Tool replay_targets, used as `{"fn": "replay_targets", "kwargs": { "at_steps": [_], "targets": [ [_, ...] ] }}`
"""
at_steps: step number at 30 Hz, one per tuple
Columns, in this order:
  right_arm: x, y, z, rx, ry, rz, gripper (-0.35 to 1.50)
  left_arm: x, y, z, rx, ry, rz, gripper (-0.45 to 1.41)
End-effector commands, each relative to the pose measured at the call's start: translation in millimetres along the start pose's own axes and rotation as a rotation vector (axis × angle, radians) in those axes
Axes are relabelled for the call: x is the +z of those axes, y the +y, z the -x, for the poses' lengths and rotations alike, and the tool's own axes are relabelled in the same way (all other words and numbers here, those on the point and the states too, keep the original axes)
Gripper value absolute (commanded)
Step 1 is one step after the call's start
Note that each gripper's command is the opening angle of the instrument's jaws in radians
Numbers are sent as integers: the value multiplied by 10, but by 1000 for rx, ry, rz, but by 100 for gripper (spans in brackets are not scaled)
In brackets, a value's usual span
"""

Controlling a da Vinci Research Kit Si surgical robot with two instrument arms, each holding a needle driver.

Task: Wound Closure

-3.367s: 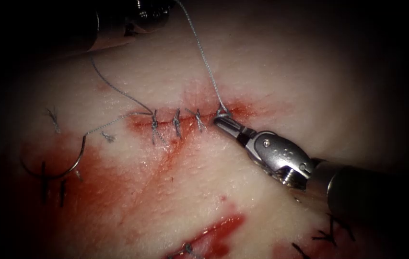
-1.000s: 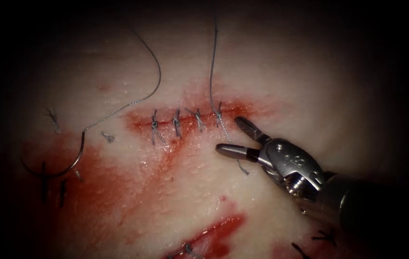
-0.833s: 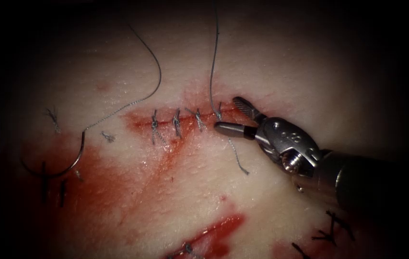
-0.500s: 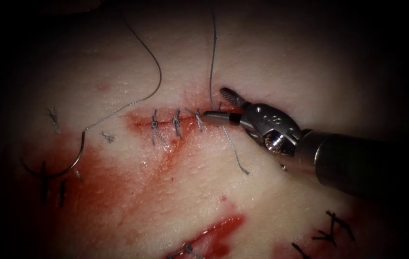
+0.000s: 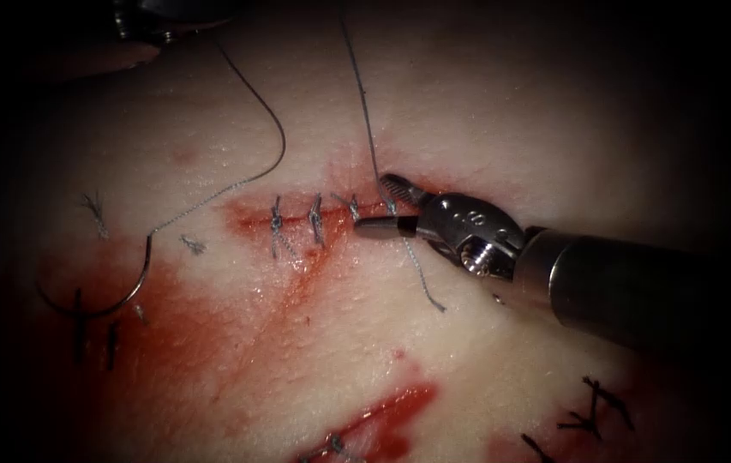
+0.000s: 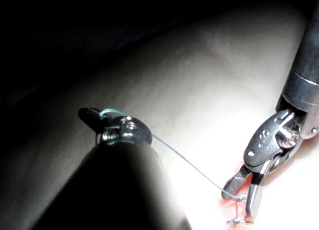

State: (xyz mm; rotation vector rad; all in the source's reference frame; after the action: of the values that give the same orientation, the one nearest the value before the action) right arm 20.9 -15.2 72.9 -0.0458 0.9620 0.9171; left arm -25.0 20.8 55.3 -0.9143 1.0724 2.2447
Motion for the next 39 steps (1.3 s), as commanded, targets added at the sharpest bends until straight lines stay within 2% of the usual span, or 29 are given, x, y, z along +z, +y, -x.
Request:
{"fn": "replay_targets", "kwargs": {
  "at_steps": [1,6,12,16,18,24,39],
  "targets": [
    [11,0,-1,-16,9,-1,148,7,-2,-6,0,3,-7,-45],
    [11,0,-6,-74,59,8,148,-6,-1,-17,-5,11,-9,-45],
    [12,-3,-14,-96,86,-3,148,-5,0,-18,-6,10,-10,-45],
    [17,-6,-17,-108,97,-31,148,-7,0,-19,-5,11,-10,-45],
    [23,-9,-19,-117,103,-62,142,-15,-1,-25,-6,18,-10,-45],
    [30,-4,-22,-114,143,-50,142,-19,0,-30,-6,21,-13,-45],
    [49,-6,-28,-110,149,-34,143,-21,4,-32,-4,24,-17,-45]
  ]
}}
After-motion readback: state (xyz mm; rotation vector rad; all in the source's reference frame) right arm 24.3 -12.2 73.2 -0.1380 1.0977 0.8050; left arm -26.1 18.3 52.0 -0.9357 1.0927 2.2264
